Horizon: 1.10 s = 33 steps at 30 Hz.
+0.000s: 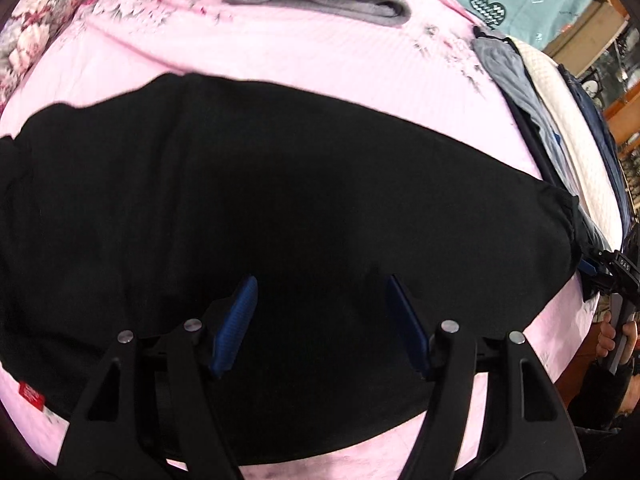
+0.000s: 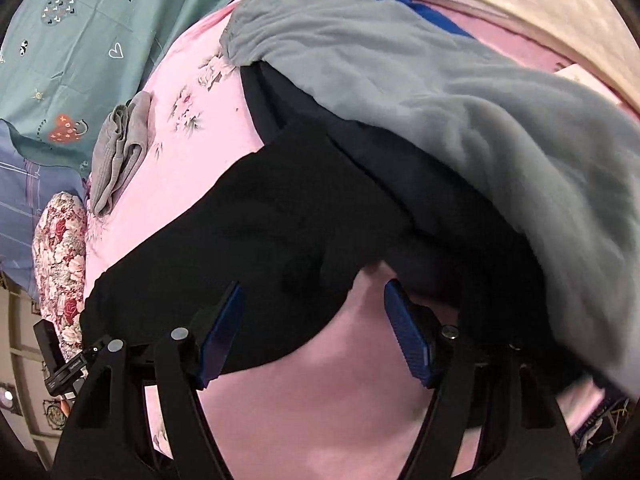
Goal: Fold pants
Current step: 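Fold the pants over with the right gripper toward the left gripper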
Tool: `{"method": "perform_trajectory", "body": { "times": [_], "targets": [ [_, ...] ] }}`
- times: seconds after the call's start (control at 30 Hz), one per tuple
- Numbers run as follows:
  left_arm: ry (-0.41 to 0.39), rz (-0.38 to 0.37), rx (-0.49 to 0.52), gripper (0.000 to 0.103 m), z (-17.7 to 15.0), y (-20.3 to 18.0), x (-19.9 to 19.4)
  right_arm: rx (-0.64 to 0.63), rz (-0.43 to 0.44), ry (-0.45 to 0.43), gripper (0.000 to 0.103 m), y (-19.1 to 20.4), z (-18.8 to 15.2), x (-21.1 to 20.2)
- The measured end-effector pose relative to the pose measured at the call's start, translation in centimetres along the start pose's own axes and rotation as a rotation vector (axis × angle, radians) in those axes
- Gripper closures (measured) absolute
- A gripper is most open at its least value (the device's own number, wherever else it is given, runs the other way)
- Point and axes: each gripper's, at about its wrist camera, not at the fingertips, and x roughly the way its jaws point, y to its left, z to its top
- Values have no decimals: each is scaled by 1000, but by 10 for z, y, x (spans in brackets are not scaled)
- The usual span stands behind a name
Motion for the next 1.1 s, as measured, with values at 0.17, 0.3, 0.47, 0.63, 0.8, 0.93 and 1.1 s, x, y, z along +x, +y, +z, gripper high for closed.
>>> {"method": "perform_trajectory", "body": {
  "times": [0.17,0.3,0.47,0.63,0.8,0.93,1.1],
  "targets": [
    [4,32,-10,35,3,-4,2,-29,74,-17,30,-5,21,13],
    [11,17,-9,35,8,-14,1,-69,106,-33,67,0,33,29],
    [18,-42,57,37,15,-49,-4,-36,156,-37,86,5,37,29],
    [25,-120,178,46,33,-124,12,-114,242,-110,86,47,36,-10],
    [110,-168,237,74,44,-185,54,-201,256,-135,86,92,33,-32],
    [121,-185,246,81,41,-207,76,-214,231,-163,86,104,31,-39],
    [103,-165,266,84,39,-217,88,-193,241,-156,86,106,28,-30]
  ]
}}
